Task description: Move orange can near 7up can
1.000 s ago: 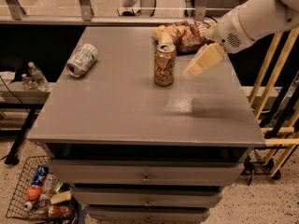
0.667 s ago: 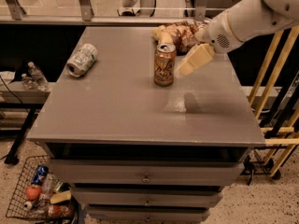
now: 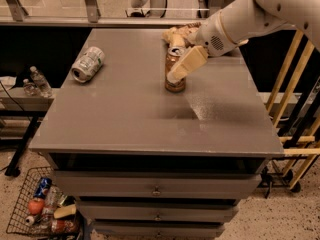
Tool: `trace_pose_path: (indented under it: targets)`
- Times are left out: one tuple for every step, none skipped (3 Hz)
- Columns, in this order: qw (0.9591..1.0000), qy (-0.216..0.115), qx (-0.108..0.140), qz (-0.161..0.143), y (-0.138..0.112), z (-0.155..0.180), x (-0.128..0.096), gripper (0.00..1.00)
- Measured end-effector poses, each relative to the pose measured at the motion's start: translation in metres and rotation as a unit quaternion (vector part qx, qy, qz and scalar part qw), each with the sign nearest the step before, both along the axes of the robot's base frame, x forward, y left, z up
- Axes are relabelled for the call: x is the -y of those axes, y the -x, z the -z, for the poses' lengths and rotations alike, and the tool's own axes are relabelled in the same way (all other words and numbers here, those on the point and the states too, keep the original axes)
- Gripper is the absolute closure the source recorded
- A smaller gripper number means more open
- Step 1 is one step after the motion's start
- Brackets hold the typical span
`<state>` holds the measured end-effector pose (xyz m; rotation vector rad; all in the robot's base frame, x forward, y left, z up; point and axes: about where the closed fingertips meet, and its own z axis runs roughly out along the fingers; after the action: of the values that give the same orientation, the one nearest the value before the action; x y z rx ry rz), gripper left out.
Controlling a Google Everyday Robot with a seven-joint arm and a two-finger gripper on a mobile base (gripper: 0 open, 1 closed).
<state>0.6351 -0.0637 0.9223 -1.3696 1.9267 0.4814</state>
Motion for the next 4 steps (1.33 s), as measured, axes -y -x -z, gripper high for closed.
trace_pose_path:
  targets:
    - [0.9997,-0.002,-0.006,-0.025,-0.001,0.005,-0.022,0.0]
    - [0.9991,0.001,-0.017,-0.039,-0.005,0.014,-0.034,0.03]
    - [0.9987,0.0,-0.023,-0.046,-0.008,0.016,-0.037,0.29]
    - [0.9986,-0.002,-0.018,-0.049,-0.007,0.01,-0.036,0.52]
